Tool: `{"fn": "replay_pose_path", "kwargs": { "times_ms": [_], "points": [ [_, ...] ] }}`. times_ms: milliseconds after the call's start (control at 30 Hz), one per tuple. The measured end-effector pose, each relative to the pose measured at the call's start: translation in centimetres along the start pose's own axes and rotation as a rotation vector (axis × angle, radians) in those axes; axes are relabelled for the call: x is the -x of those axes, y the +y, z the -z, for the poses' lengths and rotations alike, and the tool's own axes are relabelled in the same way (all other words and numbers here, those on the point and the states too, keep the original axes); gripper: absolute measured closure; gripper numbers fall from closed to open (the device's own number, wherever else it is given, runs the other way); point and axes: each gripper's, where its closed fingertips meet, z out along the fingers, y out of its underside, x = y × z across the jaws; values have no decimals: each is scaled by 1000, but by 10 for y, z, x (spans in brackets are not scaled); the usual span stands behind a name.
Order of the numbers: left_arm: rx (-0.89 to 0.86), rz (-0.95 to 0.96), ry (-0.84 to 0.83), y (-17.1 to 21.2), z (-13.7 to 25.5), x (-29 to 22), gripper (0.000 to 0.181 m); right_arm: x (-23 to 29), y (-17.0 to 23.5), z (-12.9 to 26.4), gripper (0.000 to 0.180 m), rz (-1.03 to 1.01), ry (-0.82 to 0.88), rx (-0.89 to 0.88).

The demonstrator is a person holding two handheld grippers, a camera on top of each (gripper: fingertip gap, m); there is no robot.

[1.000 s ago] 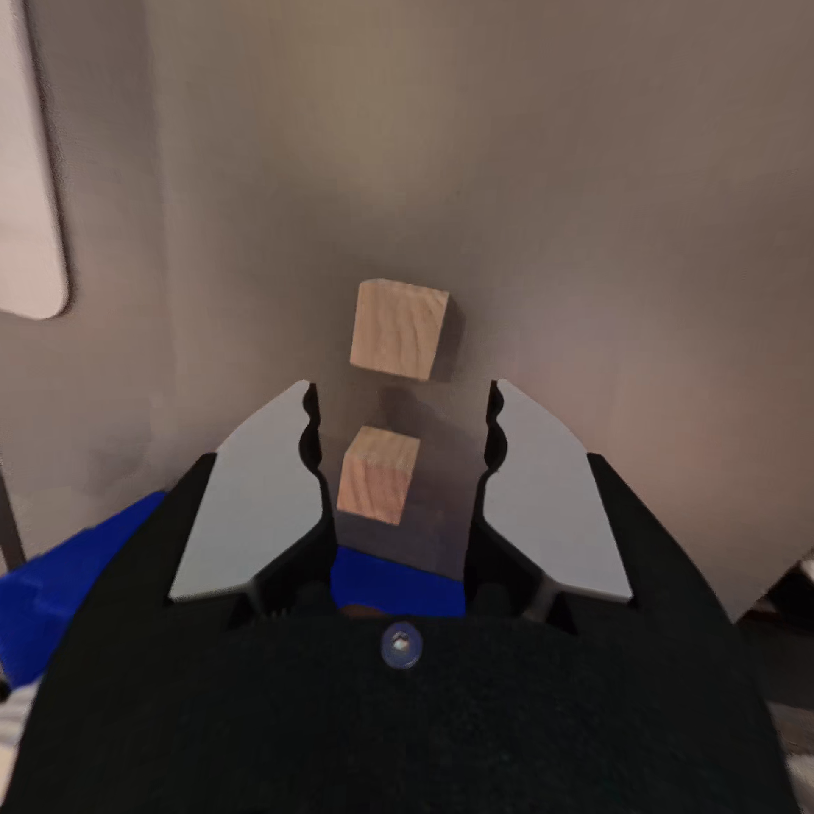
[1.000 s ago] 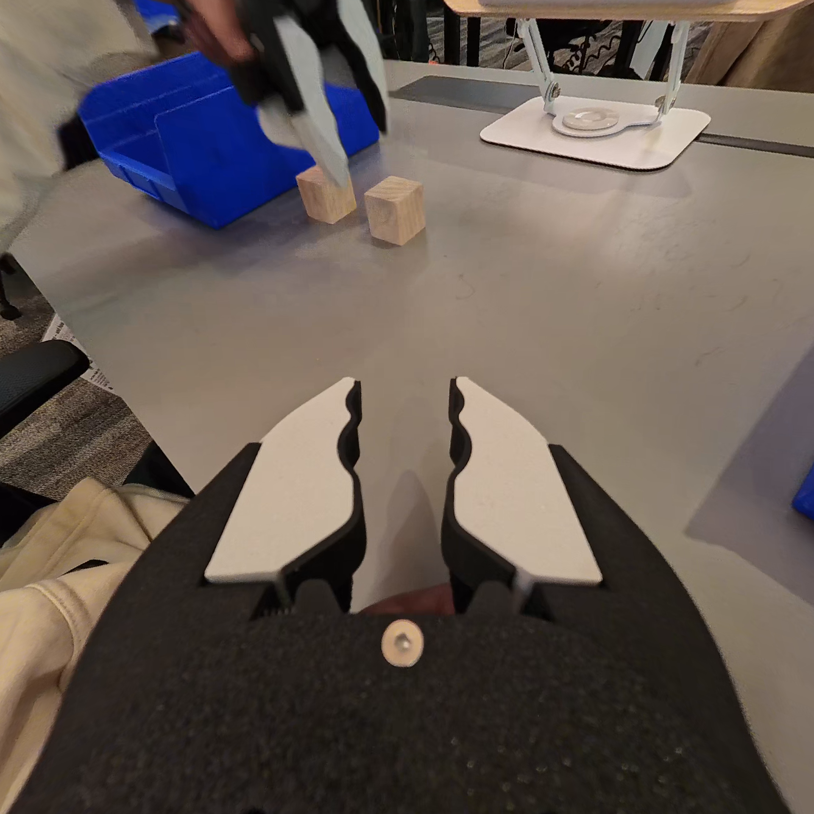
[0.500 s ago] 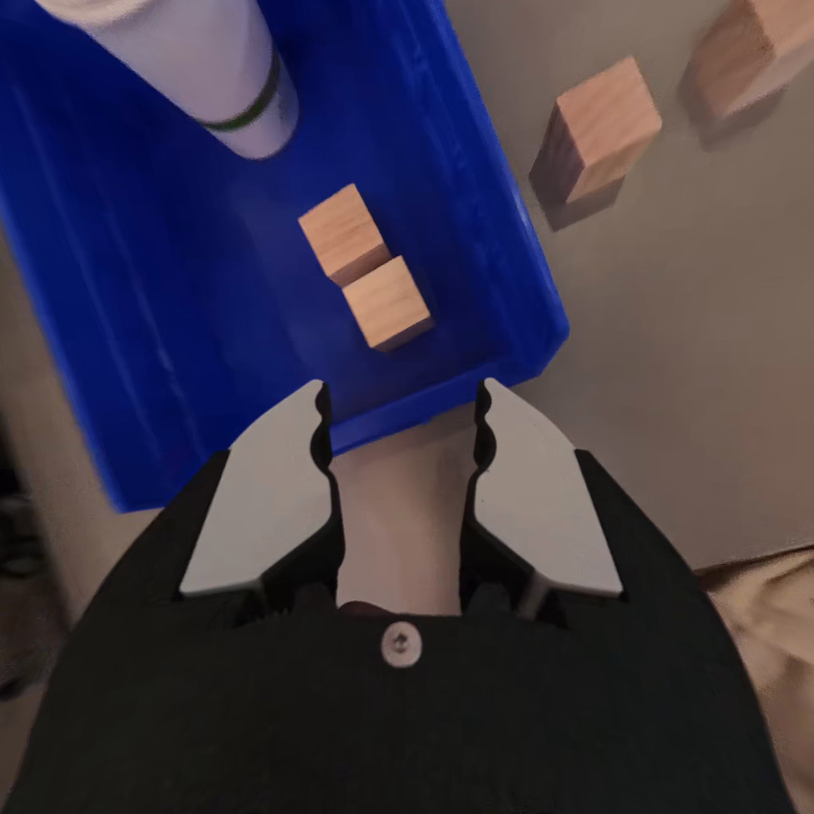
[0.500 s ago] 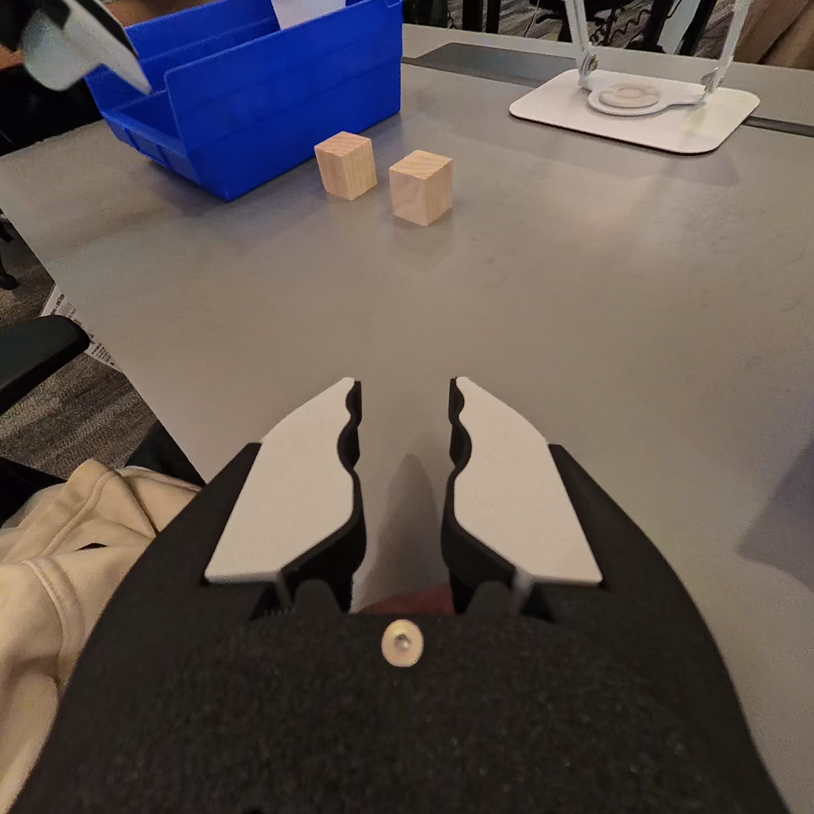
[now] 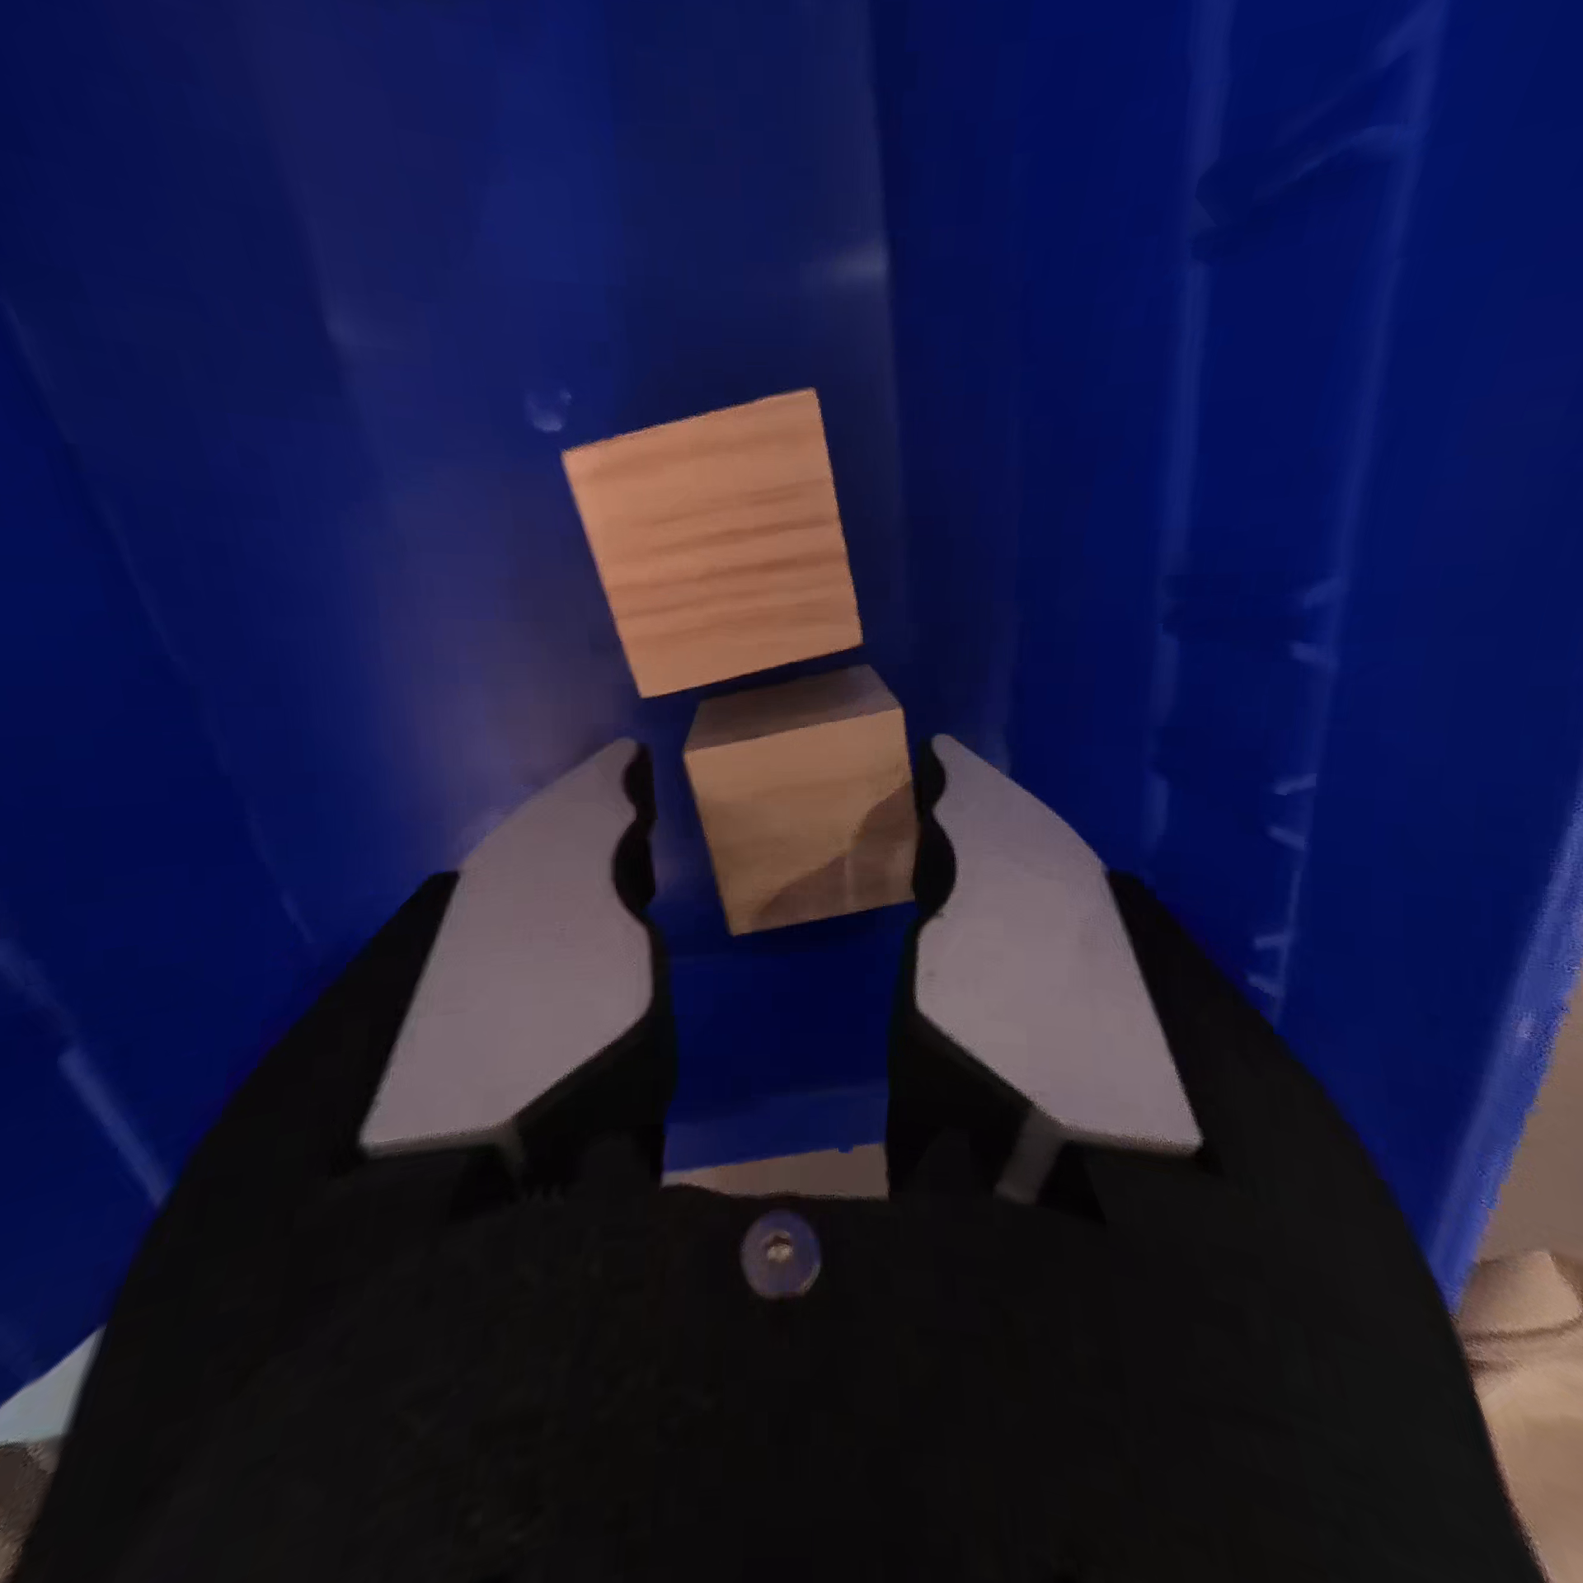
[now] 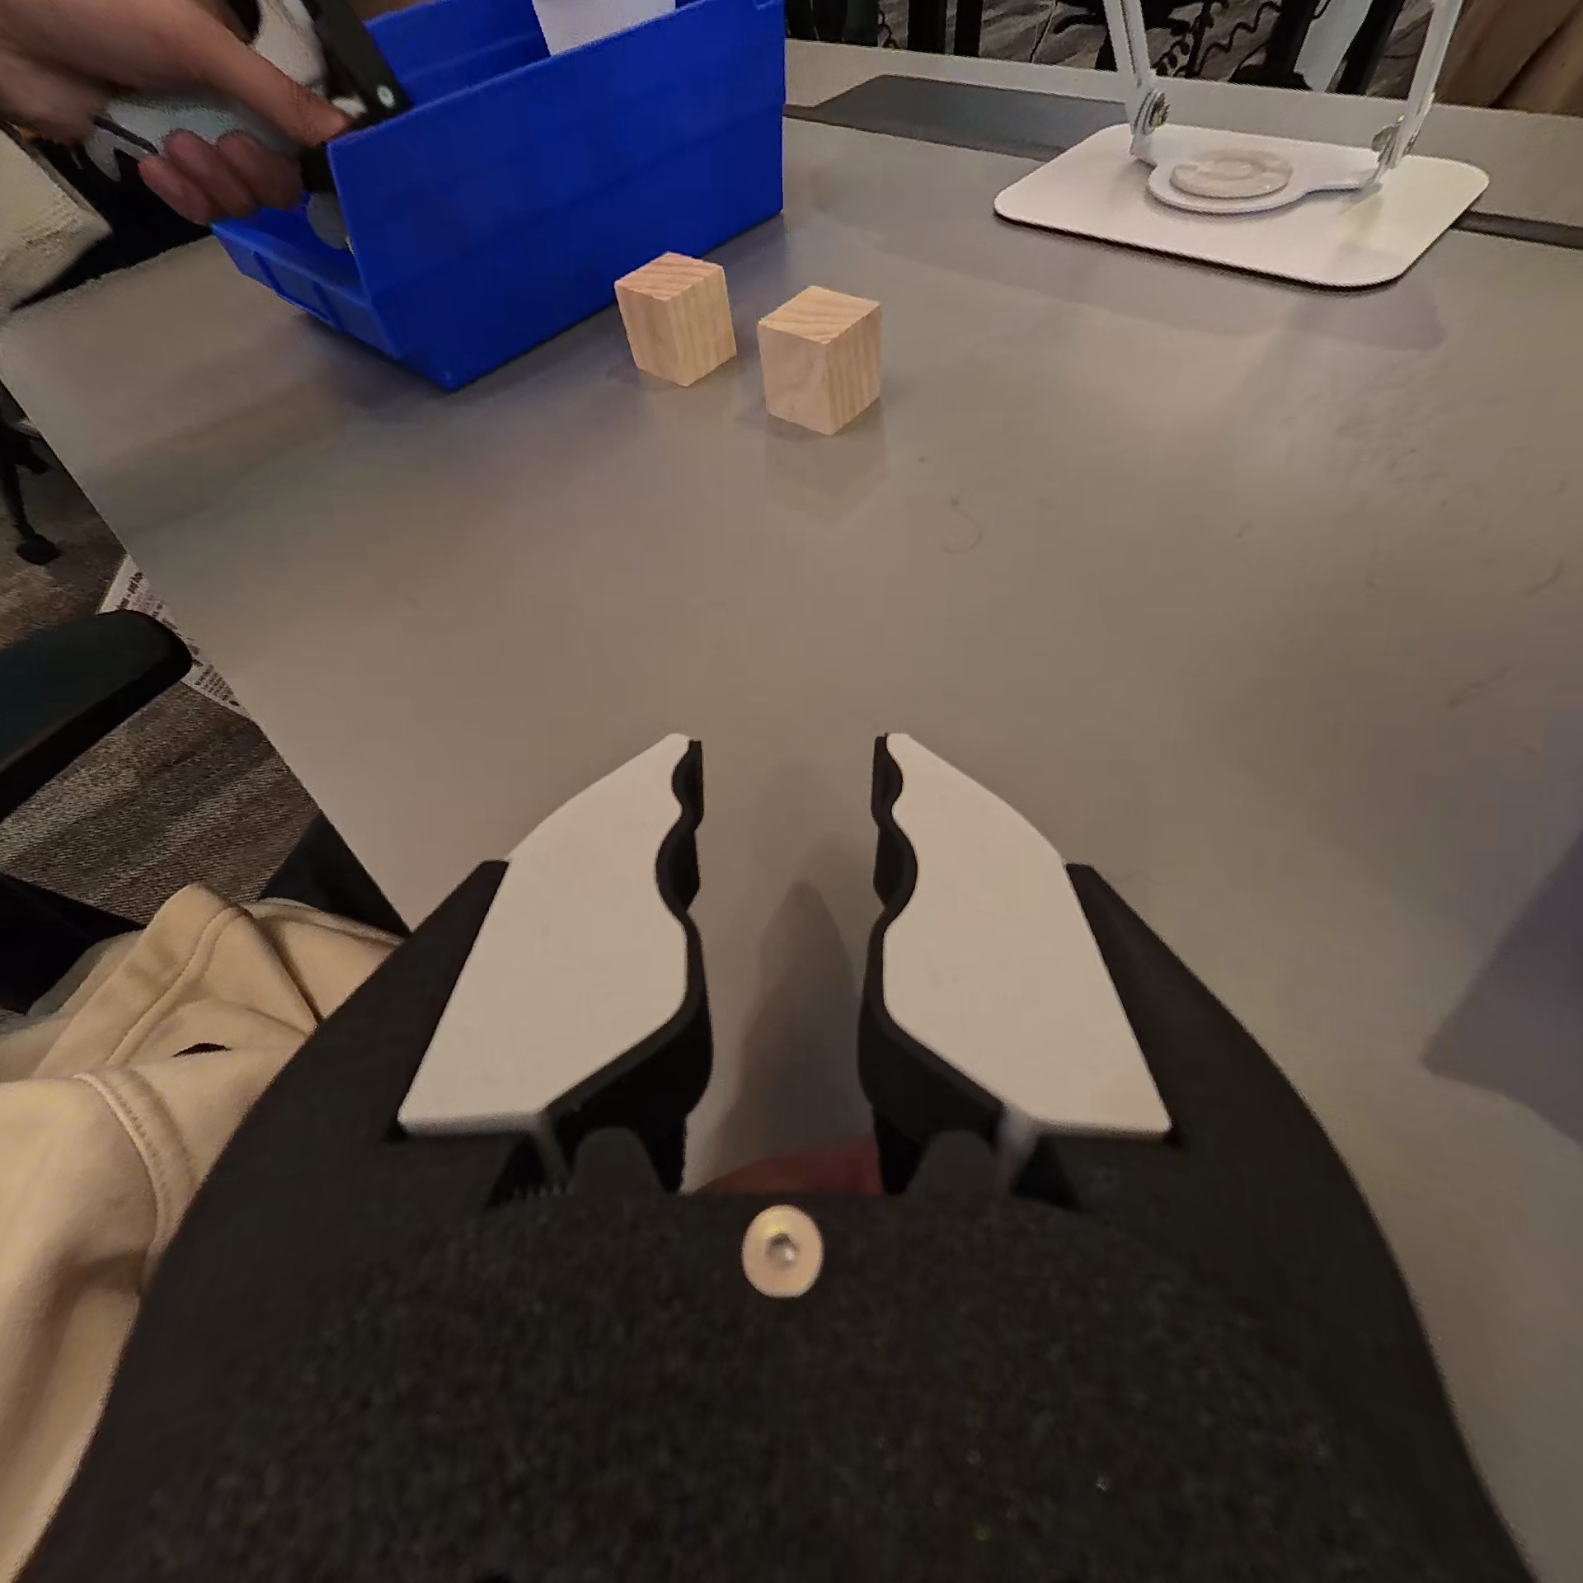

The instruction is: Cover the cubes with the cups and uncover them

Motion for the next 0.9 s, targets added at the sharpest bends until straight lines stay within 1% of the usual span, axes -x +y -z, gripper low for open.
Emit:
{"fn": "replay_pose_path", "kwargs": {
  "times_ms": [33,133,200,267,367,467,533,567,633,733,800,900],
  "points": [
    [9,-2,15,2,-4,-2,132,0,-1,1,142,5,2,-2],
    [32,-9,20,6,-3,0,133,1,-2,1,142,7,2,-5],
    [22,-48,35,8,6,0,133,0,0,0,142,5,2,0],
    [-20,-67,31,7,25,6,133,-1,0,0,142,3,5,2],
    [-125,-155,-4,3,75,9,134,-3,-1,1,143,1,11,-3],
    [-250,-385,72,-4,129,-37,134,-6,-3,2,143,2,25,-12],
    [-291,-581,139,-6,150,-87,134,-7,-7,5,143,4,30,-29],
    [-287,-683,171,-5,153,-113,134,-7,-10,7,143,5,33,-44],
    [-245,-897,201,1,146,-160,134,-8,-14,10,144,3,37,-67],
    [-111,-1212,257,19,111,-215,134,-9,-14,11,144,3,38,-69],
    [-19,-1326,254,24,80,-238,134,-9,-13,12,144,9,39,-65],
    [51,-1420,223,22,39,-262,134,-8,-13,11,145,7,33,-66]
  ]
}}
